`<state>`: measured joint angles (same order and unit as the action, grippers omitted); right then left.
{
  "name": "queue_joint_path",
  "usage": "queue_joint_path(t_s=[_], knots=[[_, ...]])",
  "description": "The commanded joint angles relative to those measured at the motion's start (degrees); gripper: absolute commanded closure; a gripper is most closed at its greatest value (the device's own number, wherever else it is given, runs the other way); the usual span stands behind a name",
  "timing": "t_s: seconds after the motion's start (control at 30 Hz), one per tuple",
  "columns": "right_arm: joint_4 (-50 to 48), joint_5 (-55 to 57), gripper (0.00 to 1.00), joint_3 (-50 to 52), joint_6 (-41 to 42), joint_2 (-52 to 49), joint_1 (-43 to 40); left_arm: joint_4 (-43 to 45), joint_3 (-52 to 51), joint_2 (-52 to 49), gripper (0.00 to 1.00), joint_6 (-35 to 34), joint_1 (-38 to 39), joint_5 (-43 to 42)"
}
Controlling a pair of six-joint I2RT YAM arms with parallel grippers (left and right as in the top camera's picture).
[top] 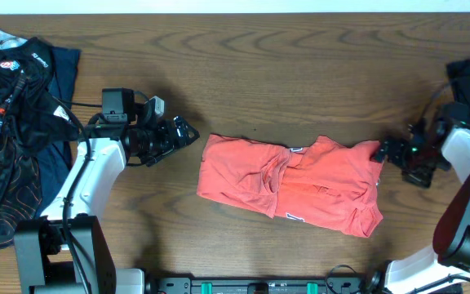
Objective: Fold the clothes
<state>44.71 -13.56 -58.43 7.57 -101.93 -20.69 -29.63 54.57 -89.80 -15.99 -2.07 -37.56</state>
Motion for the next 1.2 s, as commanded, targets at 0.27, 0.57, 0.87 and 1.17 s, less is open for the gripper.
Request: queue_joint_path(t_s=[0.27,0.57,0.87,1.17], knots=[[-2.1,-7.6,0.01,6.9,-0.8,-2.7,10.8,-0.7,0.2,0.4,0.05,1.4,-0.2,-0.6],[-10.8,-10.5,0.87,15.9,-2.4,-4.0,10.7,-0.8,0.2,0.4,0.05,1.4,-0.2,-0.6],[-11.7,-14.1,0.99,11.9,-1.9,-4.0,10.5,-0.7,0.2,0.4,0.05,1.4,-0.2,-0.3],[3.8,-13.6,0.99,-9.3,-3.8,-4.0,6.0,-0.7,0.2,0.4,0.05,1.4,-0.2,-0.3]])
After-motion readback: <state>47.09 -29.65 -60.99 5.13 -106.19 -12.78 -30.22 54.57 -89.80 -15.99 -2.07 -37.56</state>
